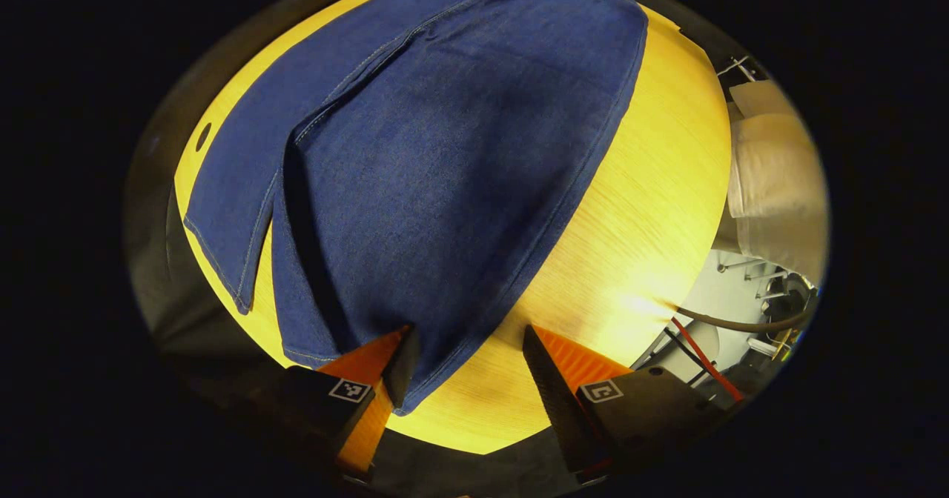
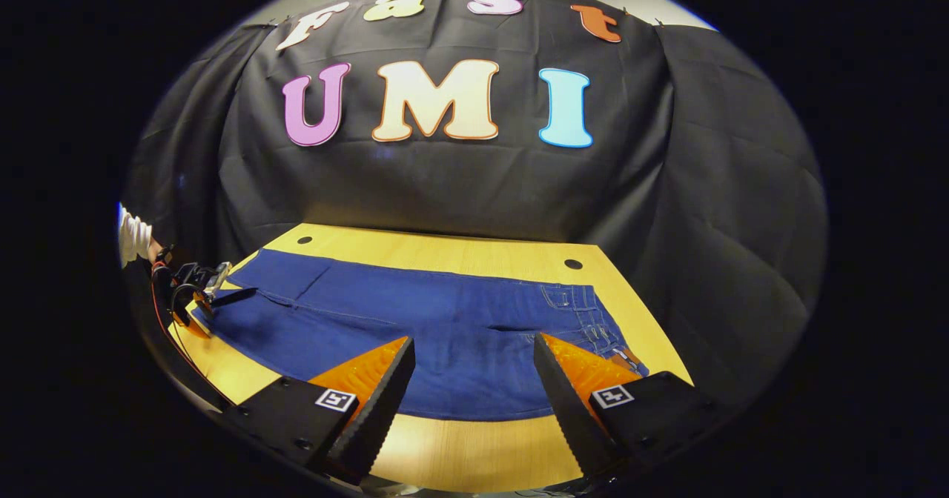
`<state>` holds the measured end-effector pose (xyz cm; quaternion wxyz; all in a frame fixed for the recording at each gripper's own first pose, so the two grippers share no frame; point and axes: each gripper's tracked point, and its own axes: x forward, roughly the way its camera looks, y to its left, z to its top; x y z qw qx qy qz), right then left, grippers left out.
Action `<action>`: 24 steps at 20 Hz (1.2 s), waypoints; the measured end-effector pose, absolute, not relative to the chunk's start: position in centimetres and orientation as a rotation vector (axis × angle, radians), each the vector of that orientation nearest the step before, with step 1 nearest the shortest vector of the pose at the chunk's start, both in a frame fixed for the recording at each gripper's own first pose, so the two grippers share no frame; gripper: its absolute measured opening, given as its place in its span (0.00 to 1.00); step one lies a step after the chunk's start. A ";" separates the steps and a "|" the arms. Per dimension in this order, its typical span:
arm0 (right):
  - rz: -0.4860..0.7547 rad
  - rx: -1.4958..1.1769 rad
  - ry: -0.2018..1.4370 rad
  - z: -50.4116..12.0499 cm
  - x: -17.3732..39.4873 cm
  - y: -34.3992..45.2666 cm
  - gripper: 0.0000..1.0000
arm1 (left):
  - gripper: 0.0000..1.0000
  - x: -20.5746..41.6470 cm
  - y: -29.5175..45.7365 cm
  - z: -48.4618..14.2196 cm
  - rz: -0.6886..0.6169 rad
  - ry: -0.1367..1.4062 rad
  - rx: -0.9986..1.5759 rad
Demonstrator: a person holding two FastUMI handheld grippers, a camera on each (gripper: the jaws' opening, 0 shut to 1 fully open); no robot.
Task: Grasp the waist and the cuffs of the jeans and fold them to make the two legs overlap; first hold the waist and fold one-third of the jeans toward the cuffs, then hold the cuffs and fold the remaining one-third in the same direction to finish folding.
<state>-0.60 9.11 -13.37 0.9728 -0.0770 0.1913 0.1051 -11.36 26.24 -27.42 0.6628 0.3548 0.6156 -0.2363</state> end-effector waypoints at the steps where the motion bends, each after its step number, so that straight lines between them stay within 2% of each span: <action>1: 0.211 -0.155 0.388 -13.4 -0.6 9.2 0.99 | 0.84 -11.4 26.3 -27.5 -0.528 1.398 0.802; 2: 0.212 -0.153 0.387 -13.4 -0.7 9.2 0.99 | 0.83 -11.4 26.4 -27.4 -0.525 1.400 0.803; 3: 0.213 -0.150 0.382 -13.2 -0.6 9.3 0.99 | 0.72 -11.4 26.4 -27.3 -0.518 1.401 0.800; 4: 0.213 -0.149 0.377 -13.0 -0.6 9.4 0.99 | 0.67 -11.4 26.4 -27.3 -0.514 1.396 0.798; 5: 0.211 -0.148 0.372 -12.8 -0.5 9.3 0.99 | 0.57 -11.3 26.5 -27.4 -0.509 1.393 0.796; 6: 0.207 -0.148 0.370 -12.8 -0.5 9.3 0.99 | 0.52 -11.1 26.6 -27.4 -0.506 1.386 0.805; 9: 0.203 -0.128 0.370 -12.9 -0.1 9.0 0.99 | 0.16 -10.5 27.0 -27.3 -0.489 1.368 0.832; 10: 0.206 -0.124 0.375 -13.0 -0.1 9.1 0.99 | 0.15 -10.3 27.3 -27.3 -0.473 1.372 0.829; 11: 0.212 -0.128 0.382 -13.3 0.0 9.1 0.99 | 0.01 -10.4 27.2 -27.3 -0.466 1.368 0.818; 17: 0.336 -0.316 0.511 -16.6 0.7 6.7 0.99 | 0.00 -10.3 27.2 -27.4 -0.487 1.365 0.808; 24: 0.511 -0.640 0.785 -23.2 2.1 0.6 0.99 | 0.00 -10.5 26.9 -27.1 -0.493 1.385 0.784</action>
